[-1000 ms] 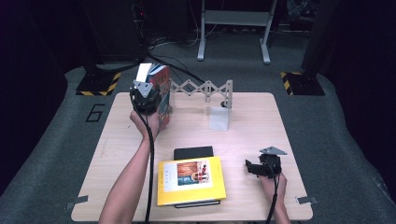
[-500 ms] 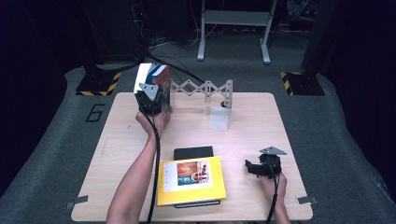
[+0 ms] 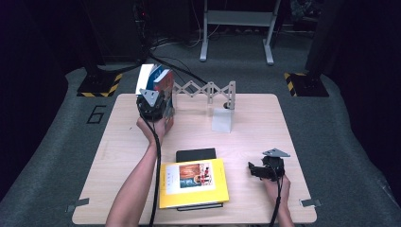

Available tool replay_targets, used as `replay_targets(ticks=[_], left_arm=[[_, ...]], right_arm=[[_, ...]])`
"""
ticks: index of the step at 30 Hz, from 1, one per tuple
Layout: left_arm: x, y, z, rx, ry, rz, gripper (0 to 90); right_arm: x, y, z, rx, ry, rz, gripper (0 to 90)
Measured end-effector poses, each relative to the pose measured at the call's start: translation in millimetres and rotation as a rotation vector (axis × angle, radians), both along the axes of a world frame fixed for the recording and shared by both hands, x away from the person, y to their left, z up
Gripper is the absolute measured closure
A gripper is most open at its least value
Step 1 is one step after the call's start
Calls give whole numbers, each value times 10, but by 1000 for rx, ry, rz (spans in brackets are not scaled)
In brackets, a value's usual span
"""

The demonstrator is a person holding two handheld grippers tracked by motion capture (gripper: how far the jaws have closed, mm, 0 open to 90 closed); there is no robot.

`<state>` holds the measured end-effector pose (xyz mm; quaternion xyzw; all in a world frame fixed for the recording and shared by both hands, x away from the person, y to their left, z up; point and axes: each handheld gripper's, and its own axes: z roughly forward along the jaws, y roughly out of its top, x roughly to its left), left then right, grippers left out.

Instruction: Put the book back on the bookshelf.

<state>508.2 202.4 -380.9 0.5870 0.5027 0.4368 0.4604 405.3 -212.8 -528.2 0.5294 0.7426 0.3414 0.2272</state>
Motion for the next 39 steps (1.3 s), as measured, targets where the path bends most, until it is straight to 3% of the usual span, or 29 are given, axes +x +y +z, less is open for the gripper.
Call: replay_targets(ticks=[8, 26, 39], left_arm=[[-129, 64, 12, 22, 38, -25, 741], [-583, 265, -85, -10, 120, -89, 732], [-706, 385, -145, 9, 168, -115, 730]], right_arm=[[-1, 1, -1, -2, -1, 2, 139], [-2, 16, -2, -2, -2, -2, 139], [-2, 14, -2, -13, -4, 4, 139]])
